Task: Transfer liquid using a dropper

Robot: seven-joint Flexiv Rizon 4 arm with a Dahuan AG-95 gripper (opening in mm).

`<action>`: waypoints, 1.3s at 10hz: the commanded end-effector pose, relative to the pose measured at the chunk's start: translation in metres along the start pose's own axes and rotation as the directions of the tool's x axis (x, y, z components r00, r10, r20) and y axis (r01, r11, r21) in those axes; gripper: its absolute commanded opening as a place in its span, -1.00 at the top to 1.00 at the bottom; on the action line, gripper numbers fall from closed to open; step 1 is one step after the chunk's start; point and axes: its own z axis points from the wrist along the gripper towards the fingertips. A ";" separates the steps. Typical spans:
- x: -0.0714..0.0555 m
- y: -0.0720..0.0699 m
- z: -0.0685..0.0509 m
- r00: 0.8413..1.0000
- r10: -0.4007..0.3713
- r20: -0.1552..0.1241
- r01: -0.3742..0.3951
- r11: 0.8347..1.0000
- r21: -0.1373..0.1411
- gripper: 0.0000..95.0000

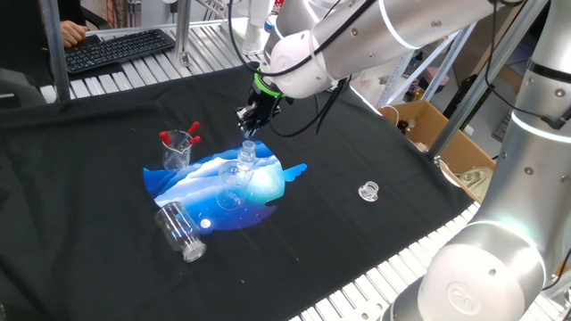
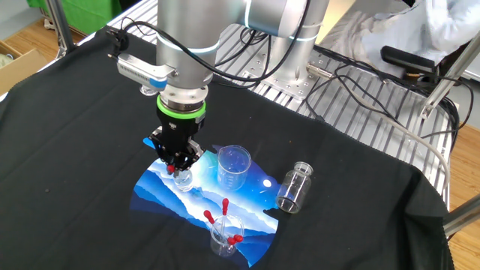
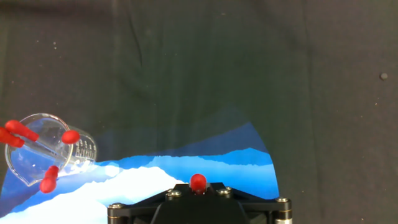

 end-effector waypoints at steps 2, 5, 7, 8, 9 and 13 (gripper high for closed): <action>-0.001 0.000 -0.007 1.000 -0.004 0.009 0.004 1.000 0.010 1.00; -0.003 0.001 -0.012 1.000 0.011 0.026 -0.011 1.000 0.005 1.00; -0.004 0.003 -0.015 0.999 0.034 0.038 -0.034 0.999 -0.001 1.00; -0.004 0.005 -0.017 0.998 0.042 0.042 -0.042 0.999 0.000 1.00; -0.005 0.008 -0.020 0.998 0.052 0.042 -0.052 0.999 -0.004 1.00; -0.011 0.010 -0.033 0.998 0.051 0.042 -0.051 0.999 0.008 1.00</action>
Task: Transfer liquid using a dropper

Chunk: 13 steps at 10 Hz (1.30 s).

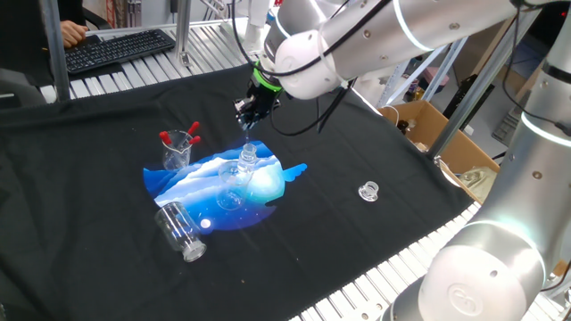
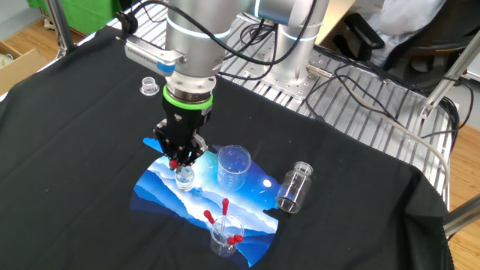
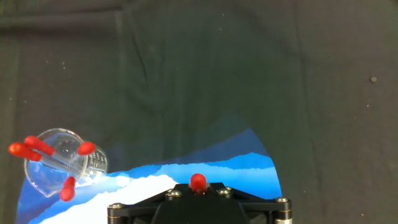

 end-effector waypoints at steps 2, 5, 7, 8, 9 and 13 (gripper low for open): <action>-0.010 0.001 -0.010 1.000 0.007 0.007 -0.007 1.000 0.016 1.00; -0.023 0.001 -0.022 1.000 0.013 -0.001 -0.013 1.000 0.025 1.00; -0.026 0.001 -0.032 1.000 0.025 -0.007 -0.025 0.999 0.024 1.00; -0.028 0.002 -0.034 0.999 0.033 -0.007 -0.032 0.999 0.022 1.00; -0.029 0.003 -0.037 0.999 0.038 -0.008 -0.038 0.999 0.022 1.00; -0.028 0.013 -0.056 0.995 0.085 -0.052 -0.085 0.996 0.010 1.00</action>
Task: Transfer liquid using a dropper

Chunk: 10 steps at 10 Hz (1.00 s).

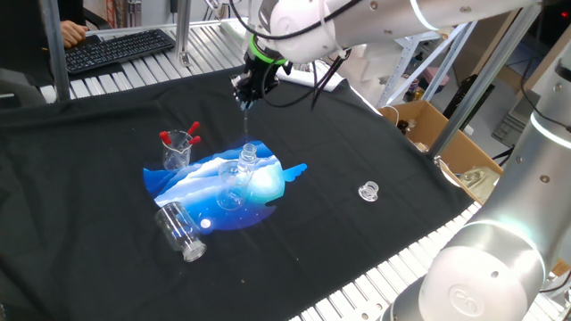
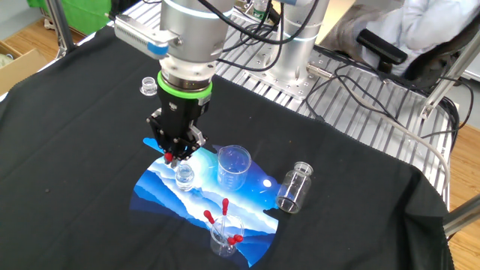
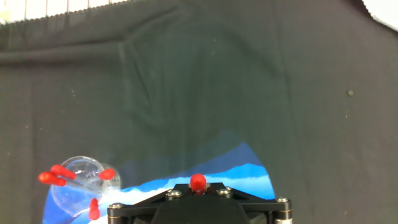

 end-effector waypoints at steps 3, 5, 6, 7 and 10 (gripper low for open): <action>0.013 0.011 -0.019 0.999 0.049 -0.018 -0.049 0.999 -0.006 1.00; 0.027 0.017 -0.025 0.997 0.067 -0.031 -0.067 0.998 -0.013 1.00; 0.035 0.020 -0.028 0.996 0.078 -0.032 -0.079 0.997 -0.017 1.00; 0.043 0.023 -0.030 0.996 0.086 -0.032 -0.087 0.996 -0.020 1.00; 0.061 0.035 -0.040 0.992 0.119 -0.032 -0.120 0.992 -0.025 1.00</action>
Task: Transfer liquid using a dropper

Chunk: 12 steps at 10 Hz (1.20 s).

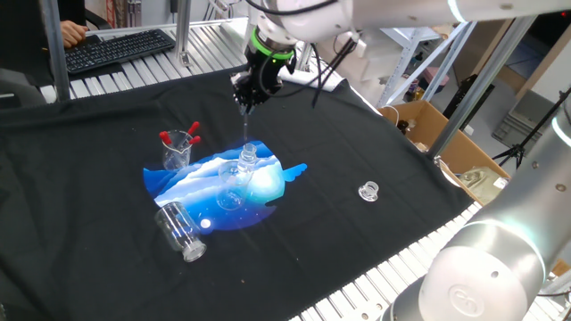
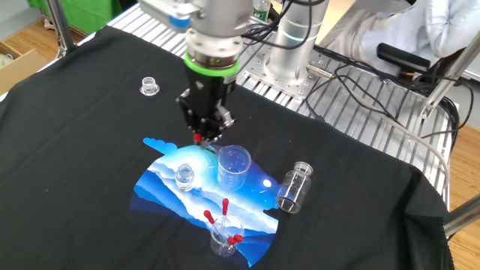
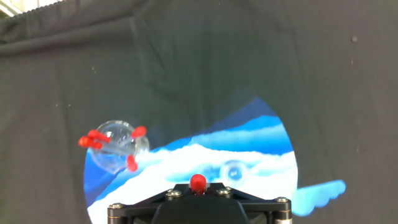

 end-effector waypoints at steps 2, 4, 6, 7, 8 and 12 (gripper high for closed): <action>0.015 0.008 -0.008 1.000 0.028 0.005 -0.028 1.000 -0.005 1.00; 0.025 0.008 -0.008 0.999 0.031 0.016 -0.031 0.999 -0.008 1.00; 0.034 0.006 -0.005 0.999 0.033 0.029 -0.033 0.999 -0.011 1.00; 0.041 0.006 -0.001 0.999 0.037 0.037 -0.037 0.999 -0.012 1.00; 0.045 0.007 0.003 0.999 0.039 0.038 -0.039 0.999 -0.011 1.00; 0.056 0.015 0.016 0.996 0.056 0.071 -0.056 0.998 -0.012 1.00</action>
